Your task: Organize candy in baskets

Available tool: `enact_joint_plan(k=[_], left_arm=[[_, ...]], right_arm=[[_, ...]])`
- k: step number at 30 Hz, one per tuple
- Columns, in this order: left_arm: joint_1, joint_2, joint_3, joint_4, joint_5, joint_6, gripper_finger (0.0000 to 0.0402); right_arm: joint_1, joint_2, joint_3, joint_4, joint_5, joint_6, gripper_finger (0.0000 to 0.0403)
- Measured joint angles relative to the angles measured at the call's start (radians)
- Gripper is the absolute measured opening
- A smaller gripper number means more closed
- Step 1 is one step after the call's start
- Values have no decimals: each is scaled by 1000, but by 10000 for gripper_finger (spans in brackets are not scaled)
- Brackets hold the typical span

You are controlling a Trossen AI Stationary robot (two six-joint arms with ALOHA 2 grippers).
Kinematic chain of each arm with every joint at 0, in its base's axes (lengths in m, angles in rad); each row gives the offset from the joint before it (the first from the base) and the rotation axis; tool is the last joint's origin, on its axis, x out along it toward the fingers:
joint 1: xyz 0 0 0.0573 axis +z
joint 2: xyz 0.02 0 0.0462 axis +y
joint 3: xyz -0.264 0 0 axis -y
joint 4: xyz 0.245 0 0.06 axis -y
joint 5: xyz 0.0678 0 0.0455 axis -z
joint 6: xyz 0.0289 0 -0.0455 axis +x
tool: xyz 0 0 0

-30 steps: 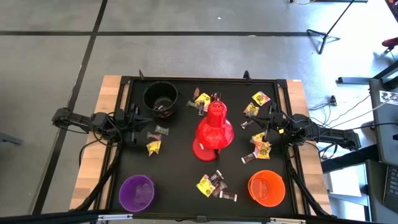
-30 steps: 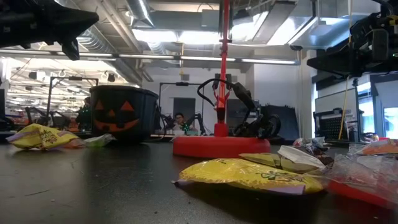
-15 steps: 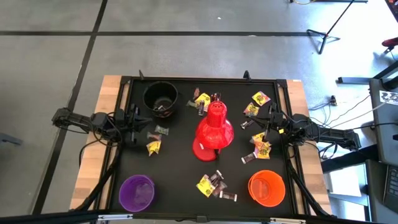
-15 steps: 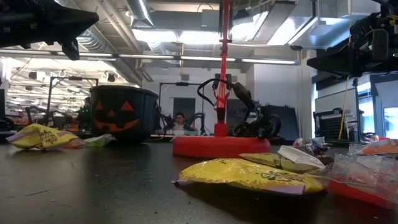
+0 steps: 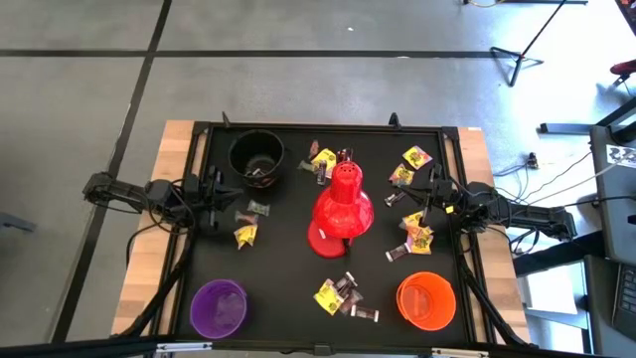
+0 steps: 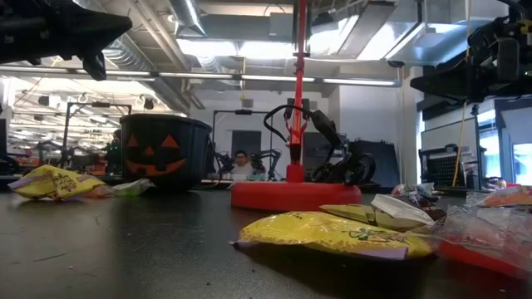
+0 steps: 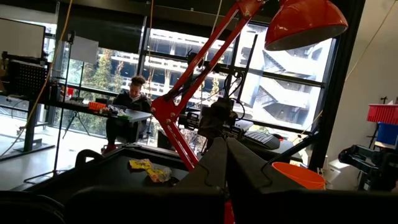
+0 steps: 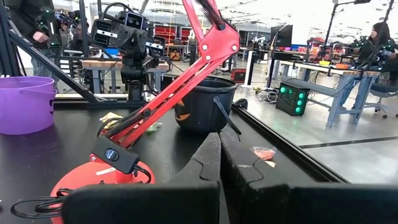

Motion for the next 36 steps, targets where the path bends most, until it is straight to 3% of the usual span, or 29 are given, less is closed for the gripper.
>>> enact_joint_plan(k=[9,22,28,36], left_arm=[[0,0,0,0,0,0,0],[0,0,0,0,0,0,0],[0,0,0,0,0,0,0],[0,0,0,0,0,0,0]], right_arm=[[0,0,0,39,-113,143,1],[0,0,24,274,-184,342,1],[0,20,139,107,-204,306,1],[0,159,302,-204,-35,276,1]])
